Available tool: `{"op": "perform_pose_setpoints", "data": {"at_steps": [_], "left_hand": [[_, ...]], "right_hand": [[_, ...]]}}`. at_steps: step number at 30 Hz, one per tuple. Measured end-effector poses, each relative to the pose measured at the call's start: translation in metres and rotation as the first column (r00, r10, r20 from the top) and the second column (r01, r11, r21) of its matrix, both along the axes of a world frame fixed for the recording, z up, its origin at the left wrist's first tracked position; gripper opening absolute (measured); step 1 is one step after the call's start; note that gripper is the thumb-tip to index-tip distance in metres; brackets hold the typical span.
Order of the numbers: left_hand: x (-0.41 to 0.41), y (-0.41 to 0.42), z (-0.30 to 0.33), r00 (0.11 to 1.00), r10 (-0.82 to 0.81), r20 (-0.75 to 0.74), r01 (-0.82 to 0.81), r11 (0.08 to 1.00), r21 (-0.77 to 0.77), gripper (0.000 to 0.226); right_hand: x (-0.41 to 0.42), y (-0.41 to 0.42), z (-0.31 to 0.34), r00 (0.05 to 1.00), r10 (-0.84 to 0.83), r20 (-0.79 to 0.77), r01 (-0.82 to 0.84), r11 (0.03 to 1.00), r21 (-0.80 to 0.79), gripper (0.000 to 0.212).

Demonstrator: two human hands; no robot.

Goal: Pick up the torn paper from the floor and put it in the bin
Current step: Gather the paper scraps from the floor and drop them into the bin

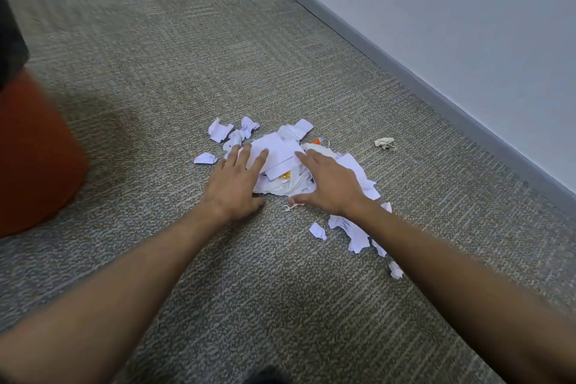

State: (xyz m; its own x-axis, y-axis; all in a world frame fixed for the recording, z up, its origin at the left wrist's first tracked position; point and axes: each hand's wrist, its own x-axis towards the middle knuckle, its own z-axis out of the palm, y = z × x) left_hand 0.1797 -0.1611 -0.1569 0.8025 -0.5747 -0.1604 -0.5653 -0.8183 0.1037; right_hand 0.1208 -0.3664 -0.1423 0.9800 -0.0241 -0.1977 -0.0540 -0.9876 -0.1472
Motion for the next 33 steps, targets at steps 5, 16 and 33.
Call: {"op": "perform_pose_setpoints", "data": {"at_steps": [5,16,33], "left_hand": [[0.015,-0.011,0.0,1.0,-0.004,-0.029,0.006,0.998,0.07,0.099],[0.013,-0.016,0.007,0.982,-0.031,0.185,0.04,0.998,-0.043,0.036],[-0.007,0.06,0.112,0.93,0.176,0.323,0.018,0.854,-0.52,0.023]], "right_hand": [[0.008,0.008,-0.005,0.998,0.05,0.048,-0.047,0.997,-0.066,0.086],[0.018,0.006,-0.009,0.972,0.095,0.213,-0.065,0.987,-0.144,0.025],[0.005,0.036,0.093,0.927,-0.115,0.358,-0.121,0.81,0.573,0.007]]}}
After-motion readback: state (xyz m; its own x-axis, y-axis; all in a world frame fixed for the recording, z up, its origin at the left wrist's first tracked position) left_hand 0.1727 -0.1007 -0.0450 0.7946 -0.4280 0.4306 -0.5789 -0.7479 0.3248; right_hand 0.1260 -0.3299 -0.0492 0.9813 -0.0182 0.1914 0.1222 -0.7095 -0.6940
